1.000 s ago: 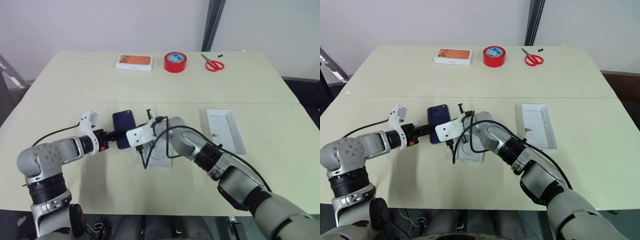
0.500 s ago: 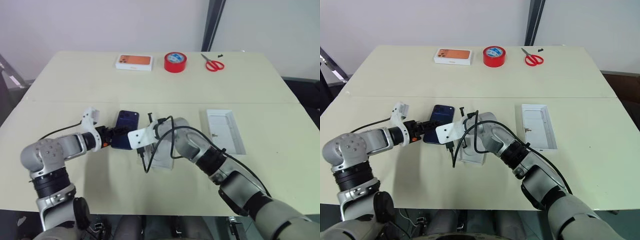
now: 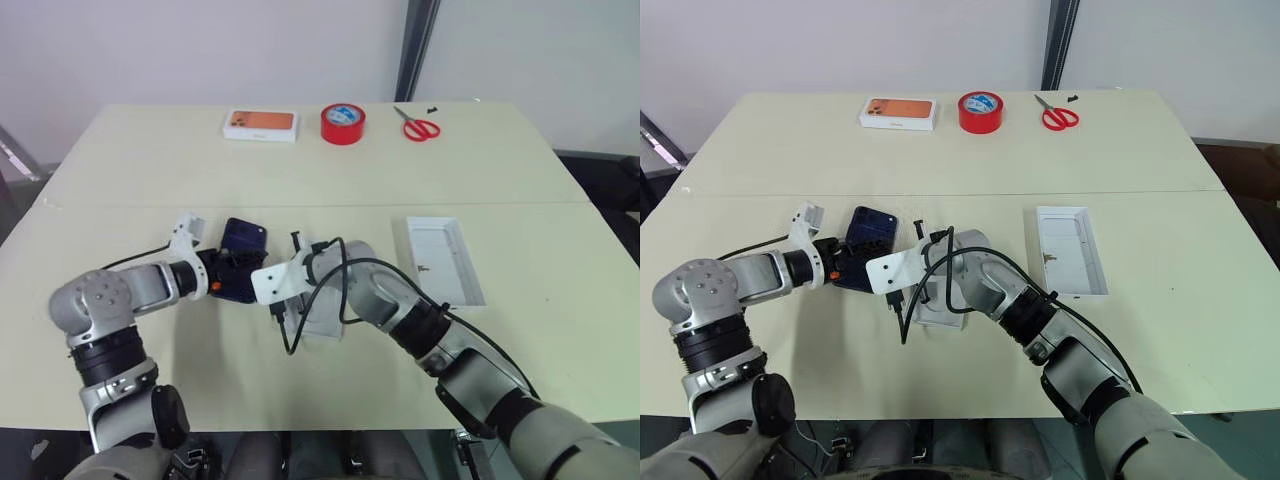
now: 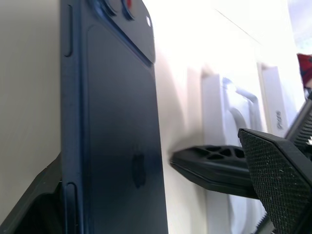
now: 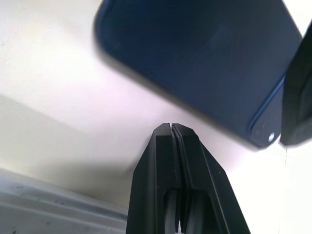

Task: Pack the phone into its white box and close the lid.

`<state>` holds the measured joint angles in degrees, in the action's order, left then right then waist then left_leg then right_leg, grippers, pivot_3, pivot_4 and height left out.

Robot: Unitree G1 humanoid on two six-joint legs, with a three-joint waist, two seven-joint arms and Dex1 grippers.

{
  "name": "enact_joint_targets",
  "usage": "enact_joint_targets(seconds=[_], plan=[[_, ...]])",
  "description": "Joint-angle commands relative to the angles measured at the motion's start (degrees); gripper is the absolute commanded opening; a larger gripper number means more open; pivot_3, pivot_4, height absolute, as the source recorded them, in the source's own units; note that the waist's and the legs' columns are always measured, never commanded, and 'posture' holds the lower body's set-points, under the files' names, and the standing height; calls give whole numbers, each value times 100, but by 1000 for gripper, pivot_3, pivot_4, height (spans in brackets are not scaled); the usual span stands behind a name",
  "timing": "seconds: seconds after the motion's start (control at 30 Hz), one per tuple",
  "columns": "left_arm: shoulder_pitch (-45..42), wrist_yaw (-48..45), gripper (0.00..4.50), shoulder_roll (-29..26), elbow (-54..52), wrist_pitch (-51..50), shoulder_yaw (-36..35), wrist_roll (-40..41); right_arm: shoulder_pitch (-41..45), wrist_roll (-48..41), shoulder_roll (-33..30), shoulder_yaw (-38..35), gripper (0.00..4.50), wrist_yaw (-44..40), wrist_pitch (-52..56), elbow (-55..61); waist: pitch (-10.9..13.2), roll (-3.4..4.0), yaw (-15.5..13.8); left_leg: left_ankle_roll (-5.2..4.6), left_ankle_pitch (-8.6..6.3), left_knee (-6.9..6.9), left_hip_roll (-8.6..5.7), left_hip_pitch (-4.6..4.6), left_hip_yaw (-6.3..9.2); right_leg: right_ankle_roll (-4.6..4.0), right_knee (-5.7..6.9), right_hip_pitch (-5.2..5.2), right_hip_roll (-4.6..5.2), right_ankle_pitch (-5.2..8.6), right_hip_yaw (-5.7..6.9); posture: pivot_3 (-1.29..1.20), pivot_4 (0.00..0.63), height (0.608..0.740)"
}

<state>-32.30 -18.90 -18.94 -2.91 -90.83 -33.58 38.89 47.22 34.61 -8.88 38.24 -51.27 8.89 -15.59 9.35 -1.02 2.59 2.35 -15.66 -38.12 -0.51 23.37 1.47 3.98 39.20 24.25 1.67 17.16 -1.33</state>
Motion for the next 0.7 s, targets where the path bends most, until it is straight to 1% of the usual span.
enact_joint_targets(seconds=[0.03,0.1,0.2,0.27,0.7], plan=[[-65,-39,4500,-169,-113,-42,-296,93,-43,-49,41,26,60,2,-9,173,0,0,-1,0,0,0,0,0,0,0,0,2,0,0,0,0,150,740],[-4,-60,4500,-103,-177,-85,-203,132,-41,-52,51,27,60,18,-11,167,0,0,-9,1,0,1,0,0,0,0,1,2,1,0,0,0,150,740],[52,-40,3772,-57,-243,-108,-142,117,-29,-61,69,18,0,26,14,181,0,-1,-10,1,0,1,-1,1,0,0,0,1,2,0,0,0,150,740],[50,-33,2890,-57,-251,-121,-192,112,-29,-65,63,5,0,26,28,199,0,-1,-10,1,0,1,0,1,0,0,1,1,1,0,0,0,150,740],[61,11,2890,-105,-214,-167,-373,135,-98,-82,36,-48,0,0,152,420,0,-1,-2,1,1,1,0,1,0,0,1,2,0,0,0,0,150,740]])
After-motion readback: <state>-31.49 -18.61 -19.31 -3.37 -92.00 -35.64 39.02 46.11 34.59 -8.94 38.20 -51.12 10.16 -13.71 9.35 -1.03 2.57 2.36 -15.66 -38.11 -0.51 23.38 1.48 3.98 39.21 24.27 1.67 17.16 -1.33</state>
